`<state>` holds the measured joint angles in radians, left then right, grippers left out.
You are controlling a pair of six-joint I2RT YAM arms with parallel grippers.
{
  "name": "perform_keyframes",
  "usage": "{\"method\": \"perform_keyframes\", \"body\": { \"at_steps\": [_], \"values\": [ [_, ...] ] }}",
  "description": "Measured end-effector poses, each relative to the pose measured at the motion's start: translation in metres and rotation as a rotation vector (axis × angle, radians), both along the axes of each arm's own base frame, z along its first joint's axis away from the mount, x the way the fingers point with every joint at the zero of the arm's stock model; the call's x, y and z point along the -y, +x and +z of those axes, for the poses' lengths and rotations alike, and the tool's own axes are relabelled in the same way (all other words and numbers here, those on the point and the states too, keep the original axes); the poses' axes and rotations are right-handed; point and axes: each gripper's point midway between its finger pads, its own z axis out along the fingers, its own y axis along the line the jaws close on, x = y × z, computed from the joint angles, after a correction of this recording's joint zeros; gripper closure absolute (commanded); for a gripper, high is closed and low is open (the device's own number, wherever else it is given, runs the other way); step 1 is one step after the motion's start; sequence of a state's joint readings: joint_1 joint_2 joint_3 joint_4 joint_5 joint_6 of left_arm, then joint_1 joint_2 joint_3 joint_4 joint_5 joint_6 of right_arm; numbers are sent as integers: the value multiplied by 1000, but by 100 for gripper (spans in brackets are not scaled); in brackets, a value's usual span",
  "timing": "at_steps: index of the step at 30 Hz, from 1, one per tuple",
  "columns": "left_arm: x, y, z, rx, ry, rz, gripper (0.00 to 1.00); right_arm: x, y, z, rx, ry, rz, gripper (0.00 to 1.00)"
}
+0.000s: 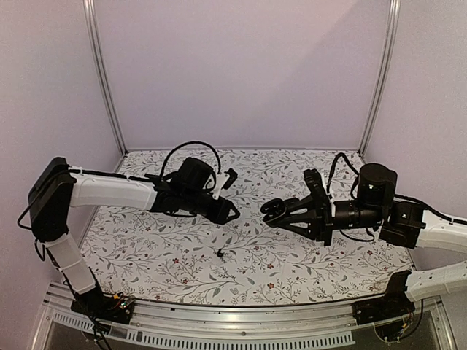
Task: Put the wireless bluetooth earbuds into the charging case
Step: Move the left earbud to the center of the board.
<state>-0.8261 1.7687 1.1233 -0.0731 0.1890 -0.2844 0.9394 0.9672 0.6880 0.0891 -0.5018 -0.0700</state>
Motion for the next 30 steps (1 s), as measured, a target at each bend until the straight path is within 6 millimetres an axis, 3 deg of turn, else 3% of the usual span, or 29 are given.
{"method": "perform_keyframes", "body": {
  "at_steps": [4, 8, 23, 30],
  "values": [
    [-39, -38, -21, -69, 85, 14, 55, 2, -1, -12, -16, -17, -1, 100],
    [-61, -56, -16, -89, 92, 49, 56, 3, -1, -20, -30, -32, -5, 100],
    [-83, -73, -26, -142, 121, 200, 53, 4, -2, -31, -48, -21, -6, 100],
    [-84, -97, -38, -150, 170, 204, 56, 5, -3, -40, -62, -32, -8, 100]
  ]
}}
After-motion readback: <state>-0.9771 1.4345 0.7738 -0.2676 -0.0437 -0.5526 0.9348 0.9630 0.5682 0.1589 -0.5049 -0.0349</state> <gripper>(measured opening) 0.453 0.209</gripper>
